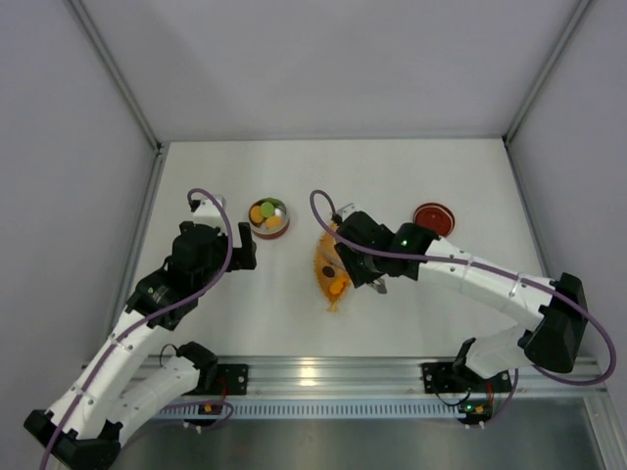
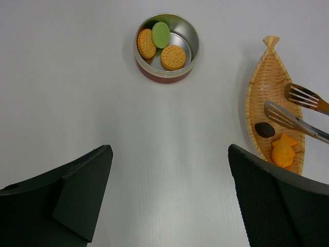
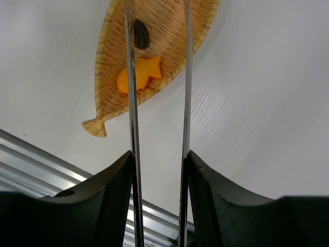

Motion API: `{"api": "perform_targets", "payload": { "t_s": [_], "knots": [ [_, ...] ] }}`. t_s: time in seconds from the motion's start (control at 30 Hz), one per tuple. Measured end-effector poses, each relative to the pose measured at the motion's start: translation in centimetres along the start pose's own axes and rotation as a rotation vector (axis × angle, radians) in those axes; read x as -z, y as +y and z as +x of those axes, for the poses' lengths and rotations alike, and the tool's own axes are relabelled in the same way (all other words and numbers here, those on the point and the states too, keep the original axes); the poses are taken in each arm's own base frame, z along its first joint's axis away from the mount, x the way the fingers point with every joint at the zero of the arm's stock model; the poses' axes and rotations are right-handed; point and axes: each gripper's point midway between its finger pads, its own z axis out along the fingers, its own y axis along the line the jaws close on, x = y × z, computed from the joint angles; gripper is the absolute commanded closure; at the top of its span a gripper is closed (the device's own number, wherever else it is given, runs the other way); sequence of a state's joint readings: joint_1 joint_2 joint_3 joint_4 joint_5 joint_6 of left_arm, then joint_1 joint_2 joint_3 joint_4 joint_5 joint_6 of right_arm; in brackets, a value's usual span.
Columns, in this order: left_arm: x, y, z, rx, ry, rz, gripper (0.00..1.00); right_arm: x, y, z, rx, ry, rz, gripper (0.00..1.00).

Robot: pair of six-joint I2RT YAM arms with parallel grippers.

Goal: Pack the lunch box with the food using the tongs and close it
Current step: Pick up the fake food from the plate.

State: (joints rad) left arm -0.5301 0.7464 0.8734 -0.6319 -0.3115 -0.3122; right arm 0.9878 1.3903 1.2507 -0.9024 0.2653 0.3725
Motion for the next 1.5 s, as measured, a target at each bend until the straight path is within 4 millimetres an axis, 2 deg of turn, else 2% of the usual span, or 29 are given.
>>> {"api": "perform_targets", "payload": {
  "t_s": [0.6, 0.97, 1.5],
  "knots": [
    [0.0, 0.0, 0.0, 0.000, 0.000, 0.000, 0.01, -1.7, 0.8, 2.3, -0.029, 0.034, -0.042, 0.59],
    [0.0, 0.0, 0.0, 0.000, 0.000, 0.000, 0.01, -1.7, 1.3, 2.3, -0.042, 0.025, -0.074, 0.62],
    [0.0, 0.0, 0.0, 0.000, 0.000, 0.000, 0.01, -1.8, 1.3, 3.4, -0.042, 0.046, -0.087, 0.65]
  ]
}}
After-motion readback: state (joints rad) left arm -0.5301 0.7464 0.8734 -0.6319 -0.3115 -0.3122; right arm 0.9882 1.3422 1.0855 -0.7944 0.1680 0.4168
